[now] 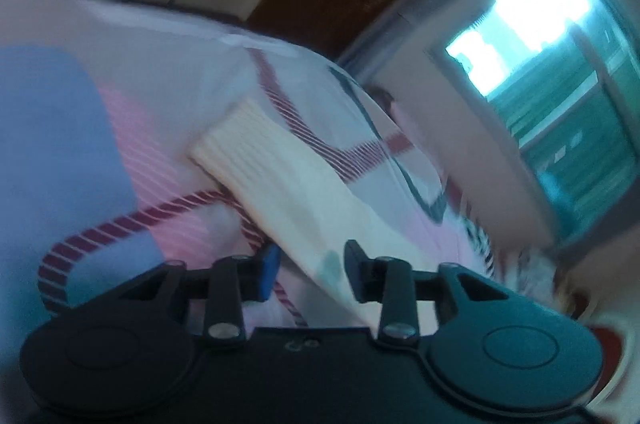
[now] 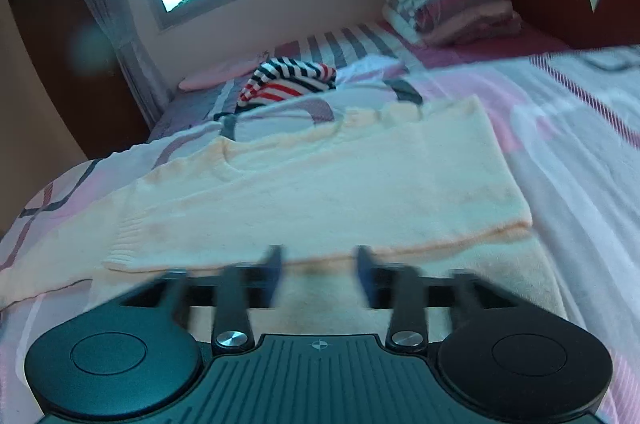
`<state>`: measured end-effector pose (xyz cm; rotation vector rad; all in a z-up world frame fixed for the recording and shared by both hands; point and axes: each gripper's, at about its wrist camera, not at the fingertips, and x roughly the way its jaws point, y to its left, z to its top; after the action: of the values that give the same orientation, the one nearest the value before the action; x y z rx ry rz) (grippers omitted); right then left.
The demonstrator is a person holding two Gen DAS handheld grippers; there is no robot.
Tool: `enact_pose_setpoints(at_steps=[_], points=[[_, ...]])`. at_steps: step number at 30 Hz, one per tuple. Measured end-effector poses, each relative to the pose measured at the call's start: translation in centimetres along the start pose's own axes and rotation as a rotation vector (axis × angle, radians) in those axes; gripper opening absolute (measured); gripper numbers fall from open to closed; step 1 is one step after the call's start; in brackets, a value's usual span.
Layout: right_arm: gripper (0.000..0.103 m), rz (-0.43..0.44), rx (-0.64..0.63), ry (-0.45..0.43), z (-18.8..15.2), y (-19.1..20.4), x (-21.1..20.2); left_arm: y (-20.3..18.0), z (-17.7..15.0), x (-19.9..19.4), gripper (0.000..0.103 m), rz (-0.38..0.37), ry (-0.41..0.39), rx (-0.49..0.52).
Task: Fold small clothes
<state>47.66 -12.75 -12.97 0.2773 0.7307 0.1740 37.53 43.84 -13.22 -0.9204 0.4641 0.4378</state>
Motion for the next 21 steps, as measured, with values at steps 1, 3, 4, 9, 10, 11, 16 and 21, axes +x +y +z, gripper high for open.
enact_pose_setpoints(at_steps=[1, 3, 4, 9, 10, 11, 16, 21], points=[[0.044, -0.001, -0.013, -0.007, 0.0, 0.4, -0.2, 0.5, 0.3, 0.1, 0.033, -0.015, -0.003, -0.032], [0.044, -0.026, -0.029, -0.020, 0.3, 0.9, -0.4, 0.9, 0.6, 0.4, 0.030, -0.020, -0.012, -0.048], [0.044, -0.040, -0.028, -0.025, 0.3, 1.0, -0.3, 0.9, 0.3, 0.5, 0.028, -0.019, -0.015, -0.049], [0.044, -0.100, -0.001, -0.013, 0.9, 0.3, 0.0, 1.6, 1.0, 0.6, 0.004, 0.022, -0.054, -0.090], [0.044, -0.102, -0.003, -0.012, 0.9, 0.2, -0.1, 1.6, 1.1, 0.5, 0.003, 0.030, -0.050, -0.084], [0.044, -0.103, -0.008, -0.012, 0.9, 0.1, -0.2, 1.5, 1.3, 0.5, 0.003, 0.025, -0.049, -0.074], [0.044, -0.116, -0.005, -0.007, 0.7, -1.5, -0.3, 0.9, 2.1, 0.9, 0.003, 0.075, -0.073, -0.010], [0.044, -0.101, 0.020, -0.008, 1.5, -3.1, 0.1, -0.9, 3.0, 0.3, 0.002, 0.083, -0.094, 0.046]])
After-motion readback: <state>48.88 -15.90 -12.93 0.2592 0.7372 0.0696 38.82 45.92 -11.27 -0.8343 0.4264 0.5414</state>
